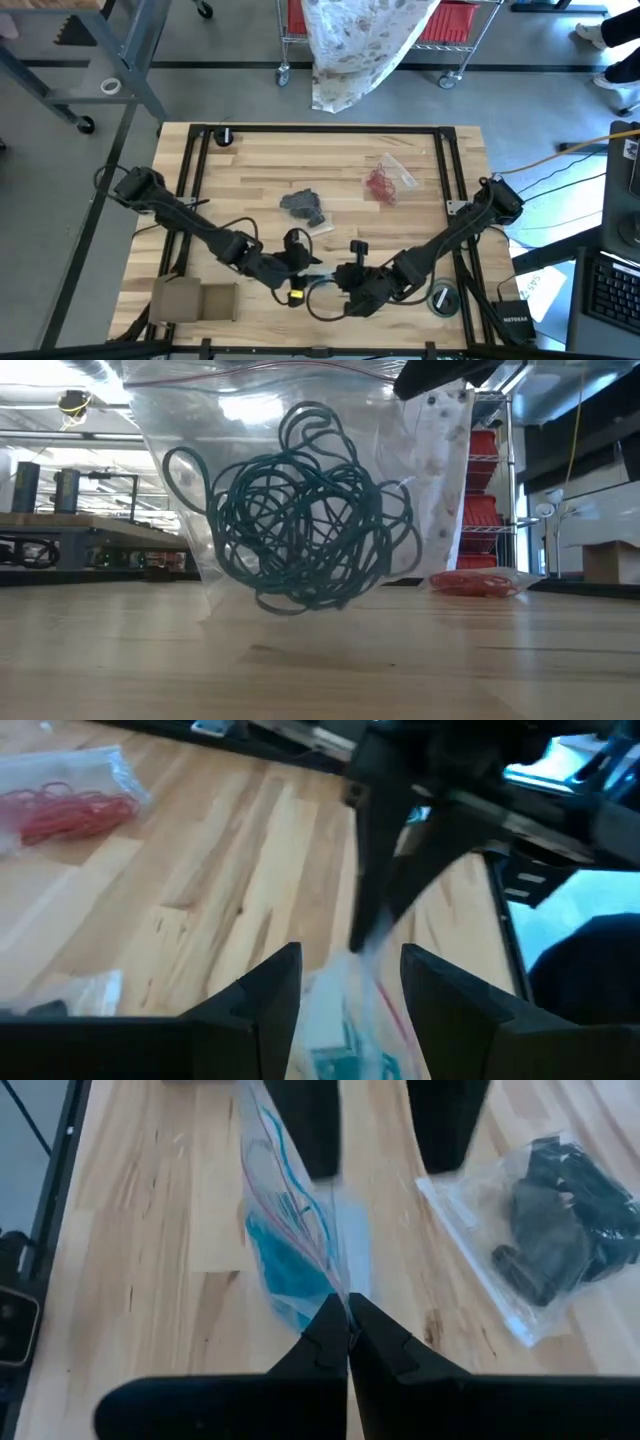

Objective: Sort rubber bands
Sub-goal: Close the transparent zip lock bag

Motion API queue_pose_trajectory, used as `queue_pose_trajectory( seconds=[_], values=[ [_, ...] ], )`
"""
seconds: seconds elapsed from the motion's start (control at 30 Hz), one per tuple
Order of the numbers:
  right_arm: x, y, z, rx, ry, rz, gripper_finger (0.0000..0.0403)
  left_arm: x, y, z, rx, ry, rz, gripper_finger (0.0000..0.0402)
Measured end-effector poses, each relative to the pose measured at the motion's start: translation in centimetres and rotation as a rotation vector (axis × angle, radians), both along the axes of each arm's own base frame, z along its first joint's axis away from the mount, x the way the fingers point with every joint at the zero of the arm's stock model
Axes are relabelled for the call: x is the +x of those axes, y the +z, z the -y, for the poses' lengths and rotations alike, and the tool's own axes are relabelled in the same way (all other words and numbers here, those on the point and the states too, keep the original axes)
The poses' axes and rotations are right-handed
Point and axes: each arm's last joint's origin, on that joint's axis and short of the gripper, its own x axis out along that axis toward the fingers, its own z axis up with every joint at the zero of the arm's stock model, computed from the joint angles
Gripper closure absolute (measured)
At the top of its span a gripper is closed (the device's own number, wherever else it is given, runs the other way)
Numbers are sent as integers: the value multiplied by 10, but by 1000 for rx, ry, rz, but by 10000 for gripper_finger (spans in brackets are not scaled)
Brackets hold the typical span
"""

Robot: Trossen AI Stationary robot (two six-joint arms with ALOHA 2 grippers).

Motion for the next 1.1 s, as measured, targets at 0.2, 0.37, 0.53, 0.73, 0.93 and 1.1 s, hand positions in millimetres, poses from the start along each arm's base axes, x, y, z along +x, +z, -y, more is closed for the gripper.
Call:
queue_pose_trajectory(
  seconds=[0.2, 0.37, 0.53, 0.73, 0.93, 1.1],
  values=[
    [1, 1, 0, 33, -36, 22, 403, 8, -19, 1, 16, 1, -44, 234],
    [1, 1, 0, 36, -43, 20, 403, 11, -18, 5, -10, -7, -2, 240],
    [2, 1, 2, 35, -49, 18, 403, 8, -8, 6, -64, -61, 16, 242],
    [2, 1, 2, 32, -56, 21, 403, 4, -2, 7, -107, -56, 22, 243],
    [2, 1, 2, 27, -60, 26, 403, 10, -20, 8, 8, -20, -9, 243],
    [2, 0, 2, 27, -58, 25, 403, 12, -25, 8, 40, -7, -14, 243]
  ],
)
